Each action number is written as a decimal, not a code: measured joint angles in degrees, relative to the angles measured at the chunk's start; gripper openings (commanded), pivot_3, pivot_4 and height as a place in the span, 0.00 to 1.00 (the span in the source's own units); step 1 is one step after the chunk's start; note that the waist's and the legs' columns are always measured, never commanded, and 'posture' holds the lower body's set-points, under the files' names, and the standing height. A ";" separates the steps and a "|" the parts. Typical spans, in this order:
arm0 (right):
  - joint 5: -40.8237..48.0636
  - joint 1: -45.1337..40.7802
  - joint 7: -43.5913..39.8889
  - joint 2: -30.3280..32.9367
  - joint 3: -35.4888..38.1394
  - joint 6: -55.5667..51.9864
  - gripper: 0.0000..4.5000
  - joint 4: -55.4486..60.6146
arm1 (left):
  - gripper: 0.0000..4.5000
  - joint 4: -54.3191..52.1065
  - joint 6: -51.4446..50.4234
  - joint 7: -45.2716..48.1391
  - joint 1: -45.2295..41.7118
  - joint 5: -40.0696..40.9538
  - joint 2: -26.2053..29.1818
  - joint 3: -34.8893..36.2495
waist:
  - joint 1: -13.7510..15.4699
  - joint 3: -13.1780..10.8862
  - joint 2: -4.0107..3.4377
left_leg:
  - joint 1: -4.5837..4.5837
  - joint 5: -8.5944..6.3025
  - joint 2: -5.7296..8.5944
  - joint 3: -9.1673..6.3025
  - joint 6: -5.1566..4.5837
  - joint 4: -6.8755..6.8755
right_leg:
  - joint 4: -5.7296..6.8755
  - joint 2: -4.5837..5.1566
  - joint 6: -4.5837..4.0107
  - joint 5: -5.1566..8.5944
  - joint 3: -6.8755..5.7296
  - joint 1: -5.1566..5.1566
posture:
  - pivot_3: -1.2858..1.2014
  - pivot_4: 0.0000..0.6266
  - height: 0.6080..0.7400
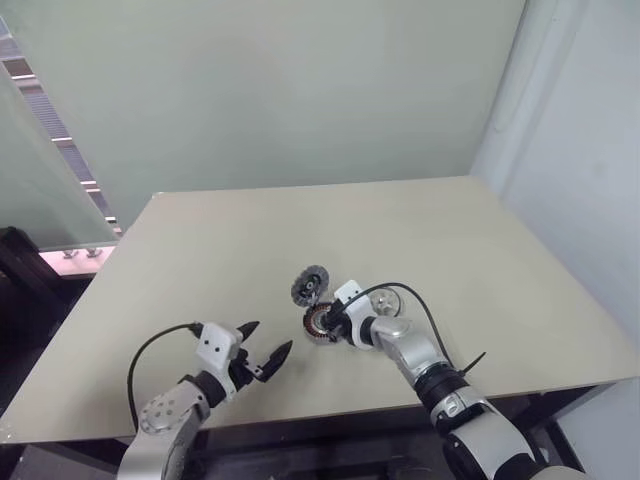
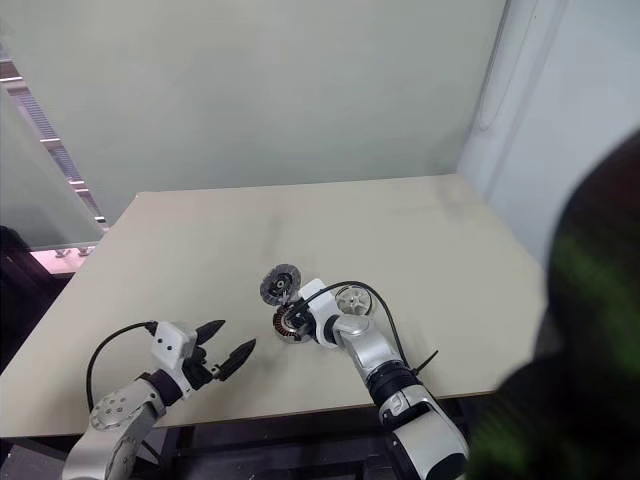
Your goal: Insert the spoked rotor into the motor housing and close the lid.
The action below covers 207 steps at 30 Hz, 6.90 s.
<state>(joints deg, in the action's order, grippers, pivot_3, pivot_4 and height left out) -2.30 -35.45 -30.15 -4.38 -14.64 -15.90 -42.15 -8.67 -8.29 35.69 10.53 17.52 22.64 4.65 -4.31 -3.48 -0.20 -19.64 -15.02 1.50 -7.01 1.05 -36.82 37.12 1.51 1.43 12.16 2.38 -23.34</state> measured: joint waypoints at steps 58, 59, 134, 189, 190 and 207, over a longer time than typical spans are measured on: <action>2.84 1.89 -0.11 1.32 2.92 -4.87 0.21 10.33 | 1.00 0.09 0.00 -0.04 -1.24 -0.11 0.00 -1.53 | 0.03 0.00 0.00 | -0.05 0.00 -0.01 -0.03 0.00 0.00 | -0.01 -0.05 -0.01 0.00 0.03 -0.02 | 0.52 0.00 1.00; 3.57 2.00 -0.24 1.70 3.67 -6.55 0.29 12.97 | 1.00 0.22 0.00 -0.02 -1.57 -0.12 -0.02 -1.61 | 0.03 0.00 0.00 | -0.05 0.00 -0.01 -0.03 0.00 0.00 | -0.01 -0.05 -0.01 0.00 0.03 -0.02 | 0.52 0.00 1.00; 46.11 4.29 25.62 -4.03 45.23 -50.36 0.08 20.77 | 1.00 5.13 1.21 2.21 -5.40 -1.05 -1.94 -5.37 | 0.00 0.00 -0.07 | -0.12 -0.04 -0.21 0.09 -0.08 0.00 | -0.12 -0.38 -0.02 -0.01 0.26 -0.04 | 0.52 0.00 1.00; 47.29 4.88 32.84 -4.65 26.61 -43.84 0.38 18.85 | 1.00 5.13 2.28 0.59 -4.12 -1.00 -2.25 -3.75 | -0.04 0.01 -0.11 | -0.30 -0.06 -0.27 0.07 -0.11 0.01 | -0.29 -0.47 -0.02 0.00 0.30 -0.15 | 0.52 0.00 1.00; 47.29 4.88 32.63 -4.65 26.21 -43.87 0.46 19.28 | 1.00 5.13 2.28 0.60 -4.12 -1.01 -2.25 -3.75 | -0.03 0.01 -0.11 | -0.30 -0.06 -0.28 0.06 -0.11 0.00 | -0.29 -0.48 -0.02 0.00 0.30 -0.15 | 0.52 0.00 1.00; 34.09 5.05 23.03 8.47 3.88 -42.31 0.67 41.16 | 1.00 5.13 2.39 0.66 -4.16 -1.01 -2.44 -3.80 | 0.01 0.02 -0.09 | -0.62 -0.07 -0.21 0.00 -0.12 -0.03 | -0.37 -0.47 -0.01 -0.01 0.31 -0.35 | 0.52 0.00 1.00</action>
<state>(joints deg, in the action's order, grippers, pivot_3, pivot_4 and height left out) 31.79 -30.40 -7.12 4.09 -10.77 -58.20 -0.99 -3.53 -5.90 36.35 6.37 16.51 20.20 0.85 -4.30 -3.46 -0.29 -20.26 -15.09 1.29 -7.01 0.93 -36.86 36.75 1.04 1.42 12.15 2.68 -23.69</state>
